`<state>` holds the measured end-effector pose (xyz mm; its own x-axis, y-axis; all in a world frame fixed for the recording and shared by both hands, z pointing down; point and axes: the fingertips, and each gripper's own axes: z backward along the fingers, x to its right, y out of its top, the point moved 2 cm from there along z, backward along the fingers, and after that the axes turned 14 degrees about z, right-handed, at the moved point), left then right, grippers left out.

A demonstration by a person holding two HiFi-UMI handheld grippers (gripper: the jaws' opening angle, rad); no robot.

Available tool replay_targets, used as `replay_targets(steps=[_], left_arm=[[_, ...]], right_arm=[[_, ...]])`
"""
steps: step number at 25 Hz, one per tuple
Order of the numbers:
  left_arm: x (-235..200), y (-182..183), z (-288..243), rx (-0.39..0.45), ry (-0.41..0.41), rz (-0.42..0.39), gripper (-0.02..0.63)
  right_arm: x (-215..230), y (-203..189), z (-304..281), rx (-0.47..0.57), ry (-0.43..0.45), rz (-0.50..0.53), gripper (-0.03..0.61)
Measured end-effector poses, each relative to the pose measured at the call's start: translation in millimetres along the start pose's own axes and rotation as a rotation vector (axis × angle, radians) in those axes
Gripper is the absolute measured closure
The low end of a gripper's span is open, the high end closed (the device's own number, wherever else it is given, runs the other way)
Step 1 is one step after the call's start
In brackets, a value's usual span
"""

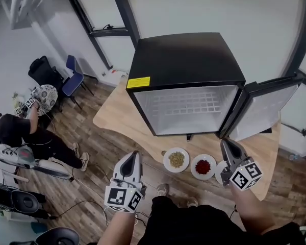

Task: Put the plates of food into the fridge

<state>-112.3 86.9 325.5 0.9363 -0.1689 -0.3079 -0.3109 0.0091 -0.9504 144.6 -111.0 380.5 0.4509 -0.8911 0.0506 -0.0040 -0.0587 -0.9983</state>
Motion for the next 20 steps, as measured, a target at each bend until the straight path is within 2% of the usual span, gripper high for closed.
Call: replay_targets(steps=[5,11,20], left_arm=[[-7,2,-52,-0.05,-0.131,-0.042,0.609],[-12,-1,-106,-0.107,-0.294,-0.048,0.609],[11,-27,-154,-0.195,-0.598,-0.05,0.609]], right_arm=[[17,0,-2,0.008,-0.14,-0.01,0.555],[20,9,8,0.019,-0.304,0.002,0.555],[9,5,58,0.012,-0.63,-0.001,0.555]])
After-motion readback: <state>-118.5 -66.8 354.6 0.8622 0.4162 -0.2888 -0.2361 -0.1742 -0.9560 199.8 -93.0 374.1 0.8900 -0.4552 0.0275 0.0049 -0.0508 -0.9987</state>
